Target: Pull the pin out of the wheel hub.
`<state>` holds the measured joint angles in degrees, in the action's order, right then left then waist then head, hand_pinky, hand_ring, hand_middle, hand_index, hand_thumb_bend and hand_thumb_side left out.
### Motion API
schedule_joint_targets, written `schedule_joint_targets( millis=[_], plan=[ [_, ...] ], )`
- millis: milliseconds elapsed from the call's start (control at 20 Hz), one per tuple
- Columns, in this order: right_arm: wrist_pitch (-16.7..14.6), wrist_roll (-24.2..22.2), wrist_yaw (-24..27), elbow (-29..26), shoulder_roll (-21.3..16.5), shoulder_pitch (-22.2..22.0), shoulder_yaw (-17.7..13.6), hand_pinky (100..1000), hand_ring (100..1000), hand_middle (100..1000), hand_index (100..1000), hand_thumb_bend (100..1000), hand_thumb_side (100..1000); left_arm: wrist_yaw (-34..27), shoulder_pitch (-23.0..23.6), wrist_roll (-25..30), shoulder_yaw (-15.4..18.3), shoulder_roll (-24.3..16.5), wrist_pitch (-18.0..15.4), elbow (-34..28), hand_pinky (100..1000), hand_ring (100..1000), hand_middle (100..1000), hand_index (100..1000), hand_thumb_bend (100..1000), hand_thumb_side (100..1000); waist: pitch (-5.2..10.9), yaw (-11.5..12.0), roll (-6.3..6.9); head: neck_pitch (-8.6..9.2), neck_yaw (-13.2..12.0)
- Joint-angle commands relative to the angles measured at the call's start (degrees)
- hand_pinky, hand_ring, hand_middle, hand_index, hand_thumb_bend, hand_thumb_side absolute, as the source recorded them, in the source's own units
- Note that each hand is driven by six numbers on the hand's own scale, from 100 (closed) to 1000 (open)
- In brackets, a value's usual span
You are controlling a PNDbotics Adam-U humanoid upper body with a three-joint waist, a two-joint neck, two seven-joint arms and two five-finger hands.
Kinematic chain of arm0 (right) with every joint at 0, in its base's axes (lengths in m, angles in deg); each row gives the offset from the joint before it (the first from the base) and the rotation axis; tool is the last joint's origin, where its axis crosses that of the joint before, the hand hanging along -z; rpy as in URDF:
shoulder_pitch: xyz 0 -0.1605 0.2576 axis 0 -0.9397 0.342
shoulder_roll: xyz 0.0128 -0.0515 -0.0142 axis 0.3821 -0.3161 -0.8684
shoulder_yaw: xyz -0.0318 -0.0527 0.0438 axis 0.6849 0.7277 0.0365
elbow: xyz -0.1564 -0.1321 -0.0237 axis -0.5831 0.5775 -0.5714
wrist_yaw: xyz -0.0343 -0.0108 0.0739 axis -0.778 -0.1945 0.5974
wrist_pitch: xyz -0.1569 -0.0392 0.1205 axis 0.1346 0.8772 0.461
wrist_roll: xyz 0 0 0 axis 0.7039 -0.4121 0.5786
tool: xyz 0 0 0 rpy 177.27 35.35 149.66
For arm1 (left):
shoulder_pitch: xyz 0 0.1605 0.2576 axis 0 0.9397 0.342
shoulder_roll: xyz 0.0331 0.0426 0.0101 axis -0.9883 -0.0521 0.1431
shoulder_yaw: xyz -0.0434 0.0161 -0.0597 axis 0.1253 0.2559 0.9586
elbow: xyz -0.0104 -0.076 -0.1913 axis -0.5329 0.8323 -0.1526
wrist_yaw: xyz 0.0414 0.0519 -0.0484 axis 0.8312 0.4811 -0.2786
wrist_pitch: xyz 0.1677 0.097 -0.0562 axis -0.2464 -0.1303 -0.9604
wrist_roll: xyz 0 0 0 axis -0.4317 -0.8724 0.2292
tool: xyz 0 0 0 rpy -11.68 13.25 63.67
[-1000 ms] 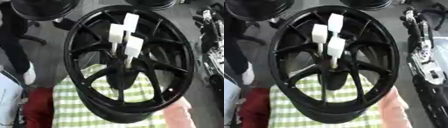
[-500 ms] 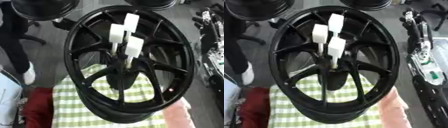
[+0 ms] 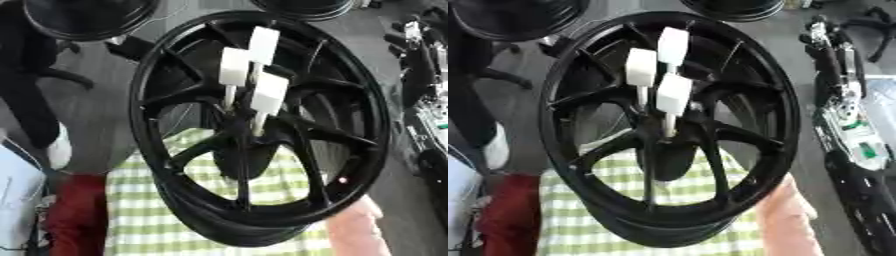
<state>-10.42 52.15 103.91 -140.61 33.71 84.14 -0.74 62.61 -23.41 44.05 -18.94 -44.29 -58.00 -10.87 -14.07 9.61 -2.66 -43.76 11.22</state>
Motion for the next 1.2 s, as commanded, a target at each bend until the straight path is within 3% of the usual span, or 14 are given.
schedule_joint_targets(
  millis=[50, 200, 350, 700, 950, 1200],
  plan=[
    [-0.04, 0.03, -0.25, -1.26, -1.56, 0.42, -0.46, 930, 799, 761, 796, 100, 573, 1.21, -0.77, 0.65, -0.02, -2.97, 0.15, -1.52, 685, 892, 927, 905, 260, 894, 0.97, 0.11, 0.13, -0.26, 0.3],
    [0.05, 0.02, -0.36, -1.29, -1.94, 0.05, -0.46, 930, 799, 761, 796, 100, 603, 4.14, -1.91, 3.02, -1.74, -8.07, 1.76, -3.26, 687, 882, 913, 903, 228, 861, 1.07, 0.17, 0.23, -0.35, 0.41],
    [0.11, 0.04, -0.45, -1.38, -2.32, -0.27, -0.5, 929, 799, 761, 796, 100, 575, 6.52, -2.89, 6.12, -3.85, -13.74, 4.45, -5.15, 689, 878, 908, 904, 220, 844, 1.17, 0.19, 0.29, -0.36, 0.61],
    [-0.03, 0.1, -0.47, -1.83, -2.69, -0.81, -0.49, 929, 800, 762, 797, 100, 572, 6.78, -4.98, 11.92, -7.18, -24.07, 10.52, -8.95, 709, 869, 894, 907, 227, 834, 1.24, 0.22, 0.22, -0.36, 0.61],
    [-0.04, -0.2, 0.13, -1.51, -2.86, -1.11, -0.25, 930, 802, 766, 801, 100, 573, 7.26, -7.6, 22.26, -11.68, -32.8, 16.28, -10.44, 733, 873, 897, 916, 198, 872, 1.22, 0.34, 0.1, -0.36, 0.92],
    [-0.01, -0.28, 0.19, -1.24, -3.15, -1.51, -0.23, 929, 800, 764, 798, 100, 579, 8.91, -11.14, 32.72, -14.88, -38.9, 18.32, -12.09, 754, 868, 889, 919, 194, 902, 1.16, 0.39, 0.23, -0.36, 1.38]
  ],
)
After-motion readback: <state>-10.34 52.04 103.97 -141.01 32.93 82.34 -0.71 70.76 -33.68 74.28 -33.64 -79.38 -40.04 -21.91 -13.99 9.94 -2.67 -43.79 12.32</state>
